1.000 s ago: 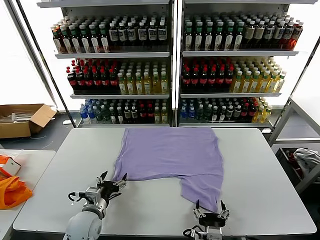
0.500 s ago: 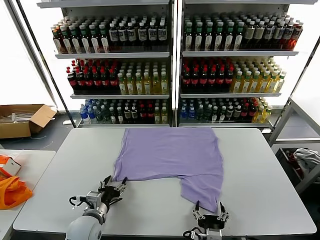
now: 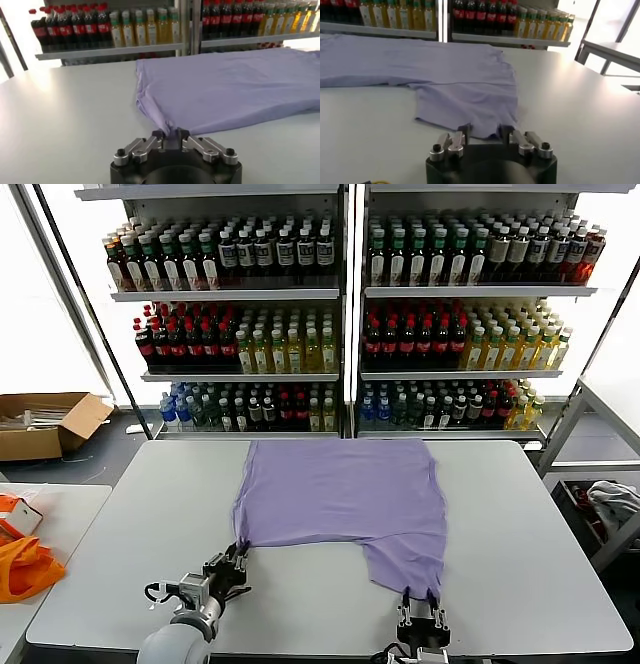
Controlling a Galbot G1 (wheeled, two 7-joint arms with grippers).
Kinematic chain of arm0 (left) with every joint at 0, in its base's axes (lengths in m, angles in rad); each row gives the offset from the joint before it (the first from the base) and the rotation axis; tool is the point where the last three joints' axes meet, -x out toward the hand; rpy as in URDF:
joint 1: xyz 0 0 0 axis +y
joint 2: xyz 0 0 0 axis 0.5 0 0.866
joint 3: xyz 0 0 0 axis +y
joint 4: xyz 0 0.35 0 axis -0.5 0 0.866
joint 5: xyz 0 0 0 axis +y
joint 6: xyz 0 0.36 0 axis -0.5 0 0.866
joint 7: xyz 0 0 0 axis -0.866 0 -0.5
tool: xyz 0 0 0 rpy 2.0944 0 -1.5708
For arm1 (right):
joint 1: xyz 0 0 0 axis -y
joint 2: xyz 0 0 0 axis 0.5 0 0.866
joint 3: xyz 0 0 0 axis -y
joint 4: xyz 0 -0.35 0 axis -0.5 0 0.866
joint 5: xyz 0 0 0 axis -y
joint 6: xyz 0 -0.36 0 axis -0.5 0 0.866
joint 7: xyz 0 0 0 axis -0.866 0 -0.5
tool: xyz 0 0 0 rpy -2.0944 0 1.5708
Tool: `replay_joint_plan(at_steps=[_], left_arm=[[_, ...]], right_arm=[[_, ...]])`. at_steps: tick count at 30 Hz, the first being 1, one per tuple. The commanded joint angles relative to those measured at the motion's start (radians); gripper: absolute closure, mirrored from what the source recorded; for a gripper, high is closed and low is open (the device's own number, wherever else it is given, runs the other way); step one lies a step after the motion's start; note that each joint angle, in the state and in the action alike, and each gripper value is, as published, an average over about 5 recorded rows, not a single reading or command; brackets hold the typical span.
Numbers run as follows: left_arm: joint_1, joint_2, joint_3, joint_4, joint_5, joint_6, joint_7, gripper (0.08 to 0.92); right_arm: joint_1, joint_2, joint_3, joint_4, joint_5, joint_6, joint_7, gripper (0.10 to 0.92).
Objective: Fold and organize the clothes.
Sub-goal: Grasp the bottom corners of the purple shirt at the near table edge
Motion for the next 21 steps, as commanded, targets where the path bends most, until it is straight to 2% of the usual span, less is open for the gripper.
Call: replay_joint_plan(at_steps=[1,3,6,15,21], left_arm=[[0.008,-0.001,0.004,-0.008,0.03,0.001,0.005,0.88],[0.011,0.0,0.005,-0.01,0.037,-0.004,0.009,0.908],[0.012,0.0,0.006,-0.013,0.045,-0.023,0.011,0.916],[-0.003,-0.007,0.009,-0.071,0.025,-0.109,0.007,0.916],[-0.015,-0.013,0.005,-0.064,0.019,-0.141,0.0,0.916]], right_arm=[[-0.001,0.001,-0.002,-0.001,0.004,0.002,0.0,0.821],[-0.003,0.0,0.0,-0.003,0.006,0.008,-0.003,0.879],[-0.004,0.001,0.004,-0.002,0.008,0.018,-0.01,0.917],[0.003,-0.006,0.015,0.067,0.009,0.04,-0.044,0.917],[0.023,-0.012,0.036,0.098,-0.019,0.095,-0.092,0.917]])
